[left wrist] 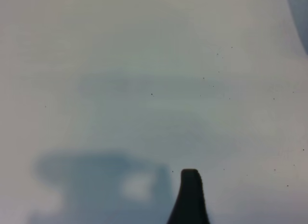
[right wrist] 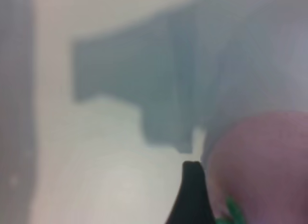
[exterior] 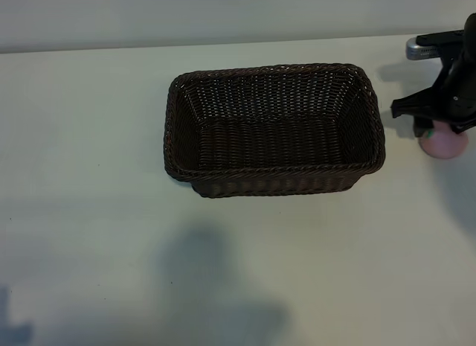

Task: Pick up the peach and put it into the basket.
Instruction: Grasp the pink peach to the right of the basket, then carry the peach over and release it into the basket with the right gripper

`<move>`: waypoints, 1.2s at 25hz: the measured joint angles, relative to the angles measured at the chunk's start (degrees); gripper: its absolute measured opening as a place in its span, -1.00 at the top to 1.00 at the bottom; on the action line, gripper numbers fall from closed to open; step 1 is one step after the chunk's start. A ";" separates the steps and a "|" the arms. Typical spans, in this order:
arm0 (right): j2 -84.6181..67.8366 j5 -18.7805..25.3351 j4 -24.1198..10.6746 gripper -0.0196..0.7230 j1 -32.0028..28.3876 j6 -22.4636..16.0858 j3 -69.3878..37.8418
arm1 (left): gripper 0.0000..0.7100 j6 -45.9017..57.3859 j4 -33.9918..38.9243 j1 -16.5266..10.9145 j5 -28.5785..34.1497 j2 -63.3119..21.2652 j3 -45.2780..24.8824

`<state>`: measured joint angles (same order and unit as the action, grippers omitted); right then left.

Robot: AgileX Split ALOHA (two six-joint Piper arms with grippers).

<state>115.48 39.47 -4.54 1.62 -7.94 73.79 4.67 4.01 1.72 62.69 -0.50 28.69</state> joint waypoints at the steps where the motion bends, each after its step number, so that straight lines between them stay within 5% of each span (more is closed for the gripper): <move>1: 0.00 0.00 -0.17 -0.47 -0.49 -0.14 0.00 | -0.68 0.00 0.00 0.00 0.00 0.00 0.00; 9: 0.00 0.38 -1.14 0.70 -1.90 -0.60 0.00 | -0.68 0.00 0.00 0.00 0.00 0.00 0.00; 22: -8.51 4.58 -1.09 0.77 -1.96 -0.25 0.18 | -0.68 0.00 0.00 0.00 0.00 0.00 0.00; 30: -16.62 16.33 0.10 0.77 -2.06 3.15 8.37 | -0.68 0.00 0.00 0.00 0.00 0.00 0.00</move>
<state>98.86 55.81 -4.44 -0.45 -4.79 82.16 4.67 4.01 1.72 62.69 -0.50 28.69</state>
